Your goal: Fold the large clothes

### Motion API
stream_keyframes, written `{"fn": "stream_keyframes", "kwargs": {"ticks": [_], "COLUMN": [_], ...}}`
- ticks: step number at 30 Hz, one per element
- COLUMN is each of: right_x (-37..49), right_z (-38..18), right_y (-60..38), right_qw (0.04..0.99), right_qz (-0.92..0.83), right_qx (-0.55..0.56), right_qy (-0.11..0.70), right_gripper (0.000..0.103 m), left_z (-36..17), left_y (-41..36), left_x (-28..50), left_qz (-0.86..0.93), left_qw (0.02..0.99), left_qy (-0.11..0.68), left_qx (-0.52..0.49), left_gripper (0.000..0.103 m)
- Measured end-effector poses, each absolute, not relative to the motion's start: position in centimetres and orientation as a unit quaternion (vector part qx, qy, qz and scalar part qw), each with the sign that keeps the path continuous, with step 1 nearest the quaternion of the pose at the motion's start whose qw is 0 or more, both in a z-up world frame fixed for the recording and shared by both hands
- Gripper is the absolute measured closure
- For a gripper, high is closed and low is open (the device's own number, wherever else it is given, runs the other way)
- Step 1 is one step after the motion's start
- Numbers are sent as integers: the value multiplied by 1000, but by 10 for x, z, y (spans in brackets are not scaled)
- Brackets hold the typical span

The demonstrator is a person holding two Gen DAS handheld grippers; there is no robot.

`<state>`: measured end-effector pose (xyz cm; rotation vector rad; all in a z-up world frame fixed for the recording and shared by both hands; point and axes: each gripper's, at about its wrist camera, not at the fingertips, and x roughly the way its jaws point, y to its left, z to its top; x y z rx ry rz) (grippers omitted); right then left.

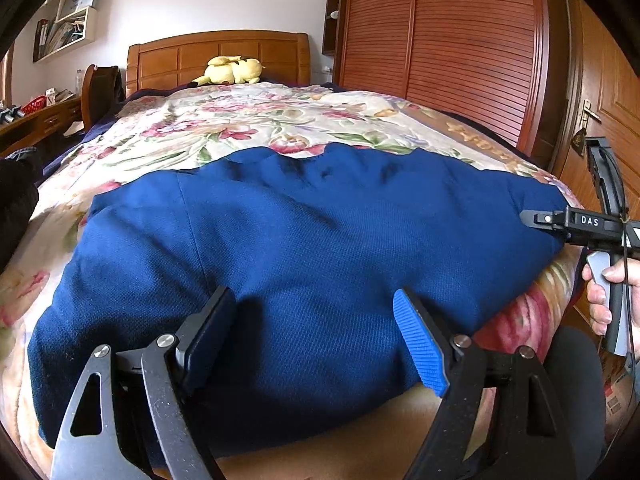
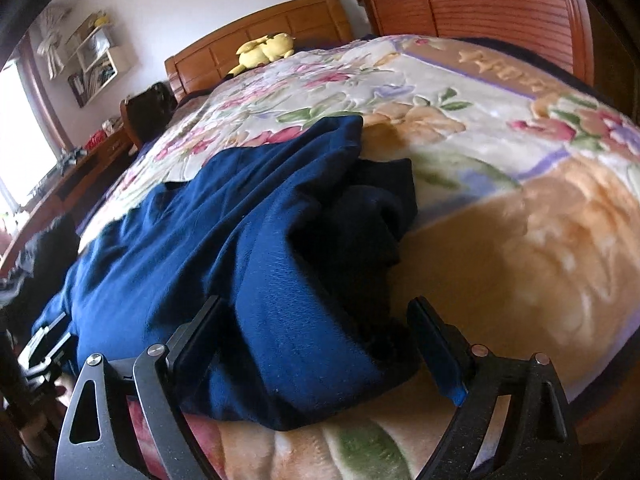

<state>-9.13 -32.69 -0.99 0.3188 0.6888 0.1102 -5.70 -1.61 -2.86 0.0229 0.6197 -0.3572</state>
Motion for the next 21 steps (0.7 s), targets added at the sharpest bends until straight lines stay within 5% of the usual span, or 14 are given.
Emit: {"fn": "stream_keyframes", "kwargs": {"ticks": [1, 5, 8, 21], "right_x": [-92, -92, -96, -109], "right_z": [-10, -7, 0, 23], "right_y": [-328, -323, -322, -304], "right_qw": [928, 932, 937, 956], "right_qz": [54, 83, 93, 109], "right_qx": [156, 154, 145, 96], "right_qy": [335, 319, 303, 255], "right_gripper": [13, 53, 69, 79], "left_z": [-29, -28, -24, -30], "left_y": [-16, -16, -14, -31], "left_x": [-57, -57, -61, -56], "left_qz": [-175, -174, -180, -186], "left_qw": [937, 937, 938, 932], "left_qy": [303, 304, 297, 311], "left_qx": [11, 10, 0, 28], "left_gripper": [21, 21, 21, 21]}}
